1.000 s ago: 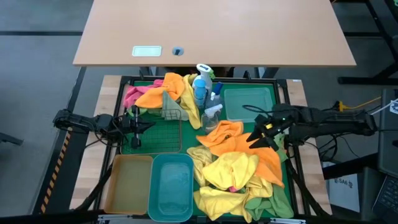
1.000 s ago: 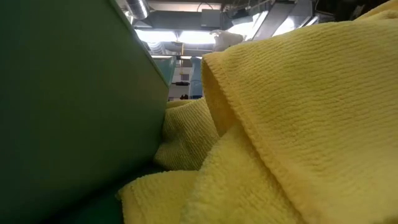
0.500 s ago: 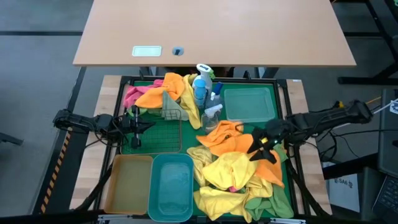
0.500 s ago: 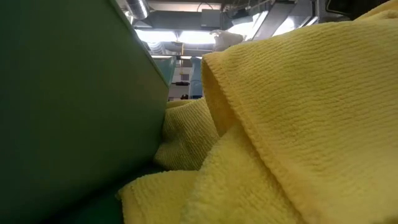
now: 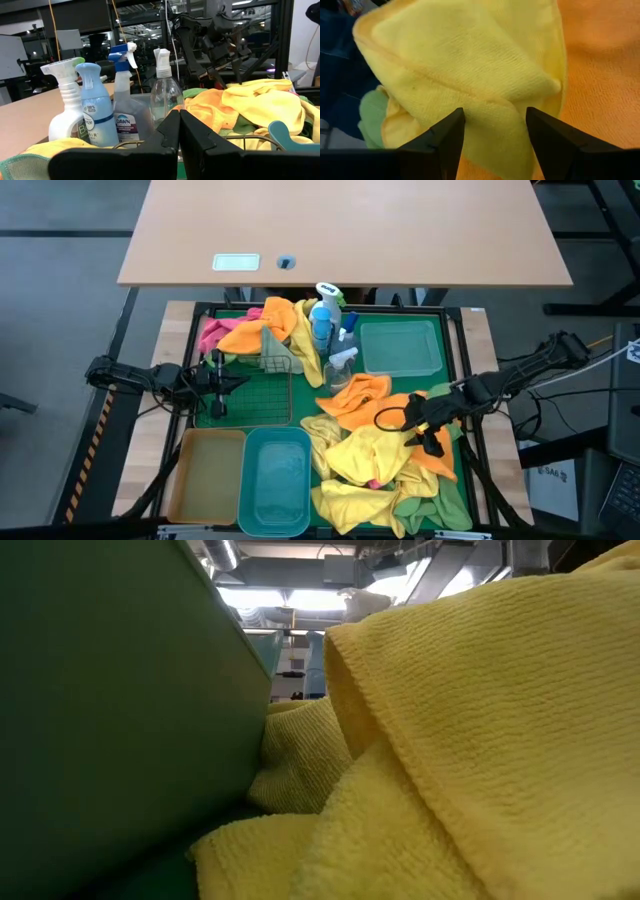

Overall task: Sort microfiber towel by color & place in baskets
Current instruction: Put the yellow towel into the blue bin

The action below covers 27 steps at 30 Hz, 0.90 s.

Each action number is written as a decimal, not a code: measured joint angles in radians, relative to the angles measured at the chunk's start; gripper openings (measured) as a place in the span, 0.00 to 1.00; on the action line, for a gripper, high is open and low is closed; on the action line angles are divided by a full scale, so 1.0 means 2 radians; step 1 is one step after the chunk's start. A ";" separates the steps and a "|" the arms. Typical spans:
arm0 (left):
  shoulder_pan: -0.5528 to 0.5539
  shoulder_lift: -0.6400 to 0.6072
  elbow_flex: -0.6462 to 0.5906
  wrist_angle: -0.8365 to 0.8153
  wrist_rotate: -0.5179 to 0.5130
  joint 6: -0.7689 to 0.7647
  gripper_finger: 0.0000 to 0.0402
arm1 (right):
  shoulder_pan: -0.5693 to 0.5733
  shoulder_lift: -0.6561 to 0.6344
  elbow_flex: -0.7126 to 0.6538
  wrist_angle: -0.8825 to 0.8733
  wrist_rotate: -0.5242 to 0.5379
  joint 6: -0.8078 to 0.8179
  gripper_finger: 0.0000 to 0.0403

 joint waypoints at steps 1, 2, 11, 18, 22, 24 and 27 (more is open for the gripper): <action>0.000 0.000 0.000 0.000 0.000 0.000 0.01 | 0.001 0.003 0.000 0.000 0.000 -0.004 0.53; 0.000 0.000 0.000 0.000 0.000 0.000 0.01 | 0.003 0.008 0.000 0.000 0.000 -0.006 0.53; 0.000 0.000 0.000 0.000 0.000 0.000 0.01 | 0.003 0.024 0.000 0.002 -0.006 -0.006 0.29; 0.000 0.000 0.000 0.000 0.000 0.000 0.01 | 0.002 0.022 0.025 0.001 0.002 -0.008 0.03; 0.000 0.000 0.000 0.000 0.000 0.000 0.01 | 0.002 0.022 0.059 -0.005 0.040 -0.017 0.05; 0.000 0.000 0.000 0.000 0.000 0.000 0.01 | 0.002 0.022 0.083 -0.023 0.058 -0.037 0.02; 0.000 0.000 0.000 0.000 0.000 0.000 0.01 | 0.002 0.022 0.122 -0.053 0.091 -0.060 0.02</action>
